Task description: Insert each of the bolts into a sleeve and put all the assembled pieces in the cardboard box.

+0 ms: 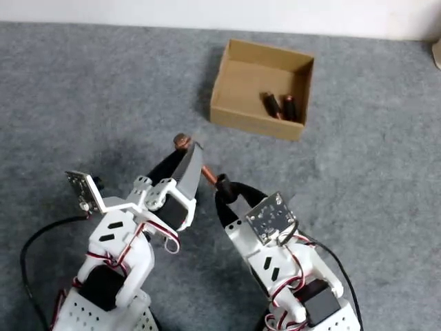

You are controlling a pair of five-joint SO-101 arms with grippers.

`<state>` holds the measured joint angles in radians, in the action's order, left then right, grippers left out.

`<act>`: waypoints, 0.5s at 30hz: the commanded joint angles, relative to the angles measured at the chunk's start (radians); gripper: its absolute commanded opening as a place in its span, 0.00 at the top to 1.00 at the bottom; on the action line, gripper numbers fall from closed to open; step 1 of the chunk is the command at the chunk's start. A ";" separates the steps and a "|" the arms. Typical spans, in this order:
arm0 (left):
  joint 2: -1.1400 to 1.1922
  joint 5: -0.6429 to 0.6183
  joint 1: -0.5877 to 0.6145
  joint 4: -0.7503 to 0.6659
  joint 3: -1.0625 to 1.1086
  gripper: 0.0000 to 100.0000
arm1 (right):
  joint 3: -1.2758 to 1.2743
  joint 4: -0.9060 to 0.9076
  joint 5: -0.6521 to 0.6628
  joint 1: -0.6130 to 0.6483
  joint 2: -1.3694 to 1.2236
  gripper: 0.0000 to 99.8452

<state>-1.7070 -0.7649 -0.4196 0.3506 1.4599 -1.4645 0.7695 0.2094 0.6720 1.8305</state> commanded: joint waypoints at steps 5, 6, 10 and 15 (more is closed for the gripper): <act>0.001 -0.006 -0.044 -0.038 0.012 1.00 | 0.007 -0.010 -0.006 0.044 0.007 1.00; 0.001 -0.006 -0.044 -0.038 0.012 1.00 | 0.005 -0.010 -0.006 0.044 0.007 1.00; 0.001 -0.006 -0.053 -0.035 0.013 1.00 | 0.012 -0.010 -0.006 0.030 0.007 1.00; -0.001 -0.003 -0.071 -0.034 0.047 1.00 | 0.012 -0.013 -0.009 -0.022 0.007 1.00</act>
<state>-1.7054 -0.7710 -0.4626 0.3429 1.5029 -1.4645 0.7695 0.2094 0.6813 1.8305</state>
